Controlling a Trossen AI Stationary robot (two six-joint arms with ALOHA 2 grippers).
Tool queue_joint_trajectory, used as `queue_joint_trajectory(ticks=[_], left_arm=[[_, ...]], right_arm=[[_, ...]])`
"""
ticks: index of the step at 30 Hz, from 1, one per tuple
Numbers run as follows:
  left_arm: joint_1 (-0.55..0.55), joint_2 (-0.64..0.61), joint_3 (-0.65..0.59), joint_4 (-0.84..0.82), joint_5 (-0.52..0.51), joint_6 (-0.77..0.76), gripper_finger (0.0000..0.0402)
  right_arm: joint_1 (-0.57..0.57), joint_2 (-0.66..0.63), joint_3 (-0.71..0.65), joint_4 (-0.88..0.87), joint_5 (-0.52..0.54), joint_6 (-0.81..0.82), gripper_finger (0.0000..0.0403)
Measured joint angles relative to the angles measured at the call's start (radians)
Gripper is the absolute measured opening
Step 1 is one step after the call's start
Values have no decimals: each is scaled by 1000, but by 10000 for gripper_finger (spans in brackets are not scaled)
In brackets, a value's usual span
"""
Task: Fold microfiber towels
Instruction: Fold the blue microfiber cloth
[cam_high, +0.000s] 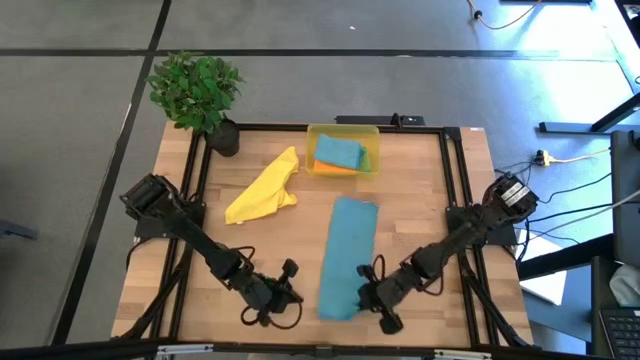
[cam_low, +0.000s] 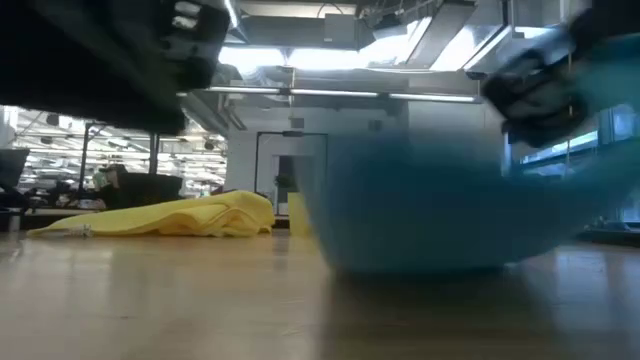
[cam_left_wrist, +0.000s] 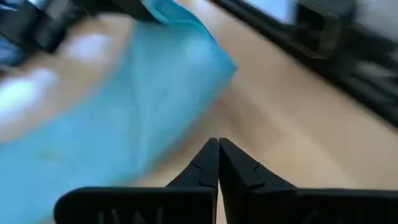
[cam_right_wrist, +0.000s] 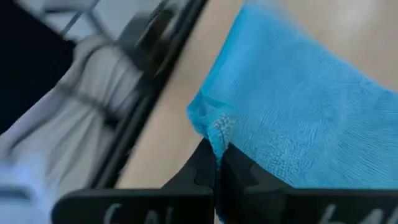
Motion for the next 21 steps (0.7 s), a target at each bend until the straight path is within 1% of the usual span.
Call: queue_joint_trajectory(ticks=[3, 5, 6, 10, 15, 21], left_arm=[[0, 0, 16, -15, 75, -51, 1], [-1, -1, 40, -20, 92, -55, 1], [-2, -1, 51, -32, 92, -52, 1], [2, -1, 81, -69, 88, -18, 0], [36, -2, 82, -96, 70, 1, 0], [65, 0, 82, -134, 71, -3, 0]], right_arm=[[23, 2, -1, 5, -68, 30, 2], [35, 2, 0, 7, -84, 44, 2], [38, 2, 0, 6, -73, 42, 2], [45, 2, 0, 7, 37, 41, 2], [9, 0, 0, -14, 231, 65, 3], [-54, -26, 0, -98, 277, 129, 2]])
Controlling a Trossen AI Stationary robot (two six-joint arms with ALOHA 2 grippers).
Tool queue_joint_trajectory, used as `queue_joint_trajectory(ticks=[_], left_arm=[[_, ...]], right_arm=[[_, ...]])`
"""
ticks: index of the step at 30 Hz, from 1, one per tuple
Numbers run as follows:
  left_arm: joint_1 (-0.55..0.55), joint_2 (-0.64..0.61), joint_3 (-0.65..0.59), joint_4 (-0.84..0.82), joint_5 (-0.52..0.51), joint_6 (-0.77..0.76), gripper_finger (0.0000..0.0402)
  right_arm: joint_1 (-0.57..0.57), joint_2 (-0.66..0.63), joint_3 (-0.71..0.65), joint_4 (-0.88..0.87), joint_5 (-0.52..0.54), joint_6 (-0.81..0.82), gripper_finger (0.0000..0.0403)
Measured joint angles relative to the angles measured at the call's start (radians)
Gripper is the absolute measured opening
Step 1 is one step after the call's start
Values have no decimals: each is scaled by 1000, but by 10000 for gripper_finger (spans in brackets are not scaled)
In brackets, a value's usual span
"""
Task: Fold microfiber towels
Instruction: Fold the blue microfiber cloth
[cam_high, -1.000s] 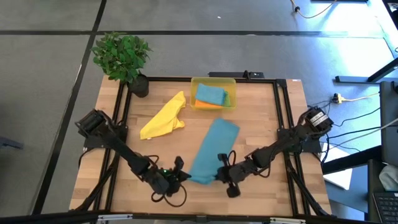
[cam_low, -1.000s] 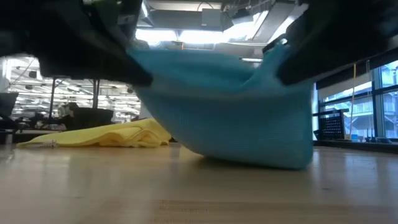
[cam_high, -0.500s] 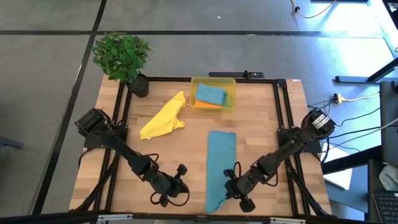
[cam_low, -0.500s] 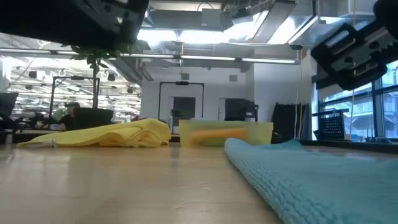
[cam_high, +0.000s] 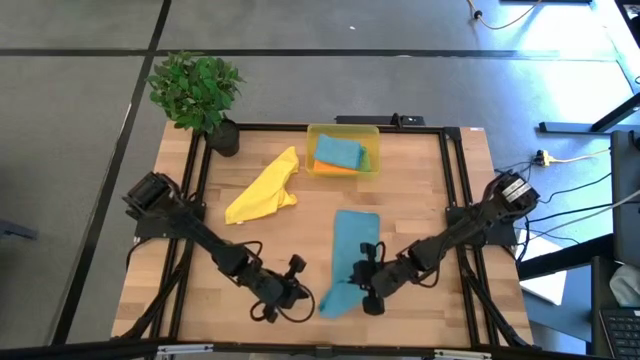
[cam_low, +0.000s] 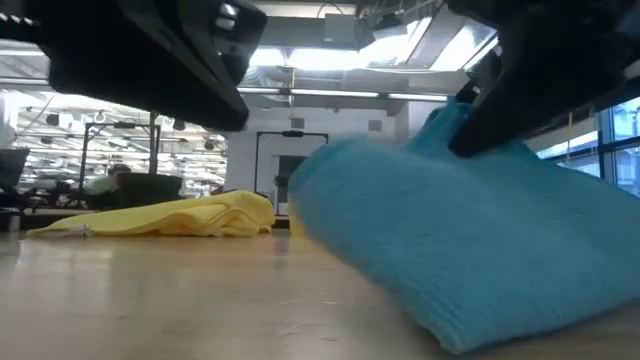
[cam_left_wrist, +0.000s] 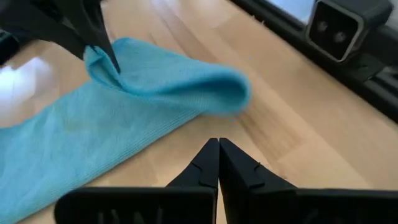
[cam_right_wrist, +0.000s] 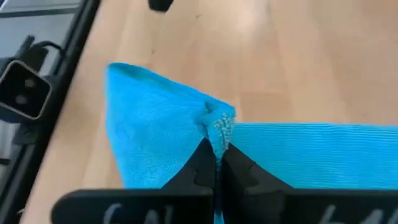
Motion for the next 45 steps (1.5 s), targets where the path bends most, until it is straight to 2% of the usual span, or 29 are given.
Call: queue_joint_trajectory(ticks=[5, 14, 16, 18, 22, 26, 28, 31, 36, 45], left_arm=[[19, 27, 0, 2, 0, -50, 21], [75, 80, -1, 16, 30, -250, 136], [91, 80, -7, 27, 75, -307, 155], [108, 80, -32, 86, 165, -350, 172], [140, 79, -147, 362, 309, -448, 196], [162, 79, -306, 707, 295, -564, 207], [163, 78, -354, 795, 259, -620, 208], [147, 79, -367, 804, 217, -663, 209], [131, 112, -311, 768, 217, -690, 209], [150, 260, -190, 766, 323, -754, 209]], right_arm=[[-11, -40, 0, -23, 31, 17, 2], [-11, -67, 0, -59, 78, 11, 1], [-11, -67, 0, -61, 78, 9, 1], [-11, -67, 0, -65, 78, 9, 1], [-11, -67, 0, -71, 79, 10, 1], [-11, -67, 0, -71, 80, 9, 1], [-11, -67, 0, -71, 81, 9, 1], [-12, -67, 0, -70, 81, 9, 1], [-18, -67, 0, -70, 84, 9, 1], [-18, -67, 0, -69, 90, 10, 2]])
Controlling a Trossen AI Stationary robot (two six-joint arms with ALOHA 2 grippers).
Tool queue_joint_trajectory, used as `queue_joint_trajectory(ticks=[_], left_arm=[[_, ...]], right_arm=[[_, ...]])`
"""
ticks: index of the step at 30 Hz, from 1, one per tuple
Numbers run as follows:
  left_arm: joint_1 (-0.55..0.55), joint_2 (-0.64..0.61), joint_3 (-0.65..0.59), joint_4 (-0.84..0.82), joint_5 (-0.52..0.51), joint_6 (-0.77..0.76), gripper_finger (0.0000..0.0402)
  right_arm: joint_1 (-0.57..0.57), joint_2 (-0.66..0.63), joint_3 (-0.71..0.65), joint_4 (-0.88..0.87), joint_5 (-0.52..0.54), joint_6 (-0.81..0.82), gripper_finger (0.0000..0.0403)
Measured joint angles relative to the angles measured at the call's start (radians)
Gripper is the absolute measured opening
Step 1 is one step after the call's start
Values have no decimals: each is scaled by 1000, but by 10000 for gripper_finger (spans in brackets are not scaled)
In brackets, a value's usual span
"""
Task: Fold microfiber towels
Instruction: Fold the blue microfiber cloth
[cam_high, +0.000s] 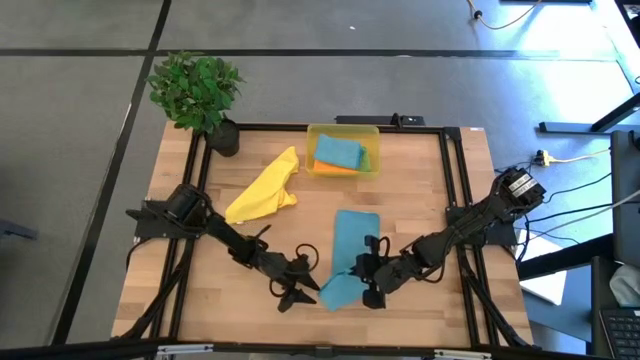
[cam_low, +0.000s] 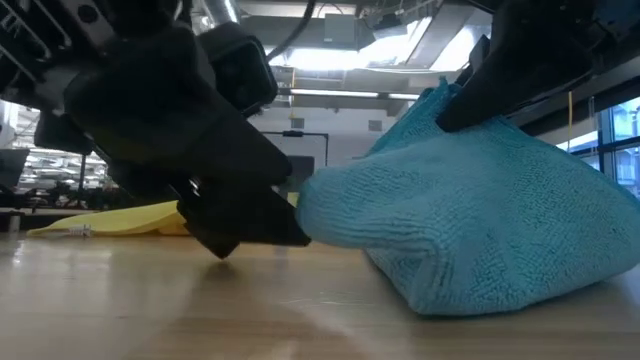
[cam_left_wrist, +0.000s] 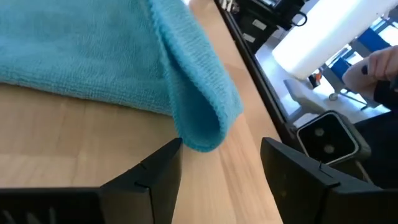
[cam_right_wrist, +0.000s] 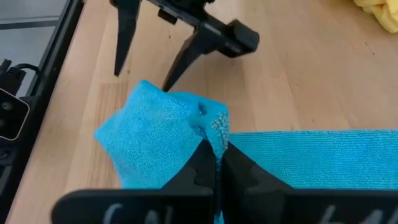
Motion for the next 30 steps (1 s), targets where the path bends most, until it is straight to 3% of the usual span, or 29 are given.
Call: queue_joint_trajectory(ticks=[14, 20, 30], left_arm=[[52, 7, 16, -137, -24, 9, 209], [57, 10, 14, -123, -30, 32, 209], [10, 19, 69, -147, 33, 145, 192]], right_arm=[[0, 0, 0, -3, -2, 0, 2], [0, 0, 0, -4, -4, 0, 2], [0, 0, 0, -4, -4, 0, 2]])
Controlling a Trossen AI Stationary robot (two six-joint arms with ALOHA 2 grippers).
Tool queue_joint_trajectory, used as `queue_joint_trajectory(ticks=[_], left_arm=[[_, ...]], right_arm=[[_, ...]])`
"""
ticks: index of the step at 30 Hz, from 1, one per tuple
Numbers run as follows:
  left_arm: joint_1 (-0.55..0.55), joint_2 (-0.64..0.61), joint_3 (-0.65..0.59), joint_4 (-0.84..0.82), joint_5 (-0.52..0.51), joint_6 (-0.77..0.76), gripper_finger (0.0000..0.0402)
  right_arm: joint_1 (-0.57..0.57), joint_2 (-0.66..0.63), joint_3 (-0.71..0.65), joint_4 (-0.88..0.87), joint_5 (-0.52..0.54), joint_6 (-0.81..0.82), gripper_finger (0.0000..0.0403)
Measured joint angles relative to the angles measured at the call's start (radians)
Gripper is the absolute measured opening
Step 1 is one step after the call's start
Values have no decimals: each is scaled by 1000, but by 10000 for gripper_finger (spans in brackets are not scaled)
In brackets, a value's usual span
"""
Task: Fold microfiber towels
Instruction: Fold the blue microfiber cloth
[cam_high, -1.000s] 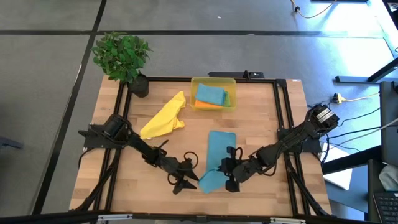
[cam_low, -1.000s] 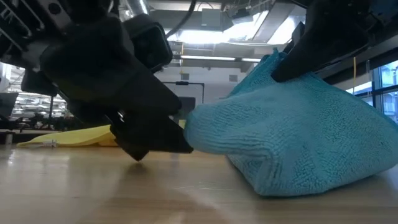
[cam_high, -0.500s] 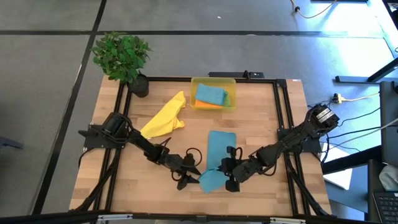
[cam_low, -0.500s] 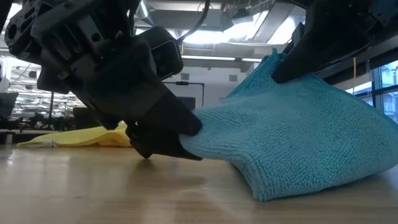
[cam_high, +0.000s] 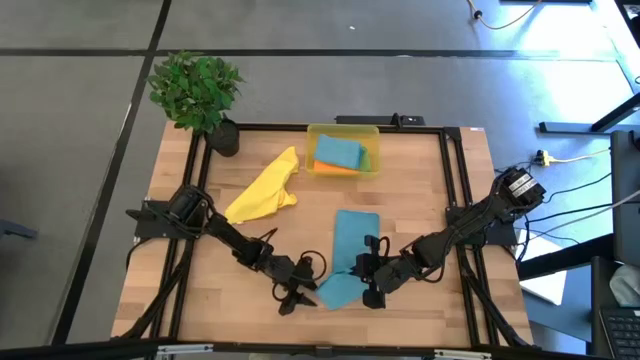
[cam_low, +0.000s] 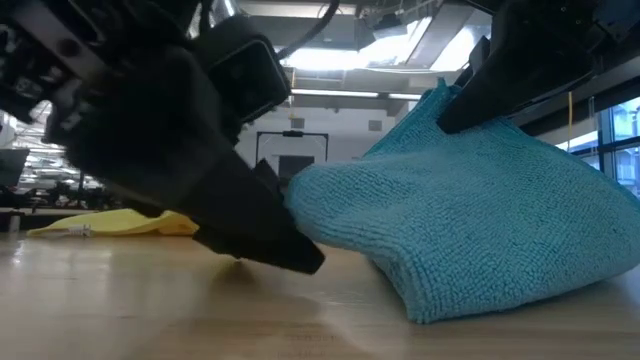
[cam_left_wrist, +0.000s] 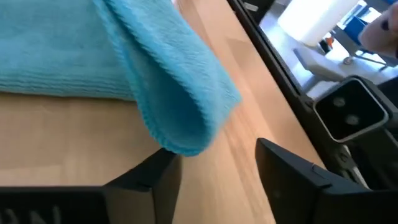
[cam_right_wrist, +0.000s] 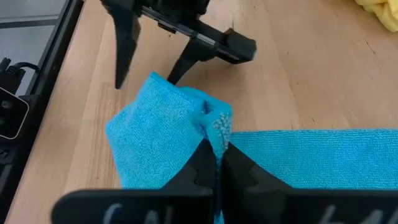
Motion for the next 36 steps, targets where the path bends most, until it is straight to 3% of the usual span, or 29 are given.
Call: queue_joint_trajectory(ticks=[7, 11, 17, 26, 36], left_arm=[[11, 0, 2, 10, -11, -5, 105], [19, -1, 2, 14, 36, -20, 87], [33, -2, 3, 41, 120, -39, 125], [105, -3, 3, 39, 123, -66, 195], [152, -12, 8, -70, 130, -48, 213]], right_arm=[[0, 0, 0, 0, 0, 0, 2], [0, 0, 0, -1, 0, 4, 2], [0, 0, 0, -2, 0, 4, 2], [0, 0, 0, -2, -12, 5, 2], [1, 0, 0, -3, -17, 8, 3]])
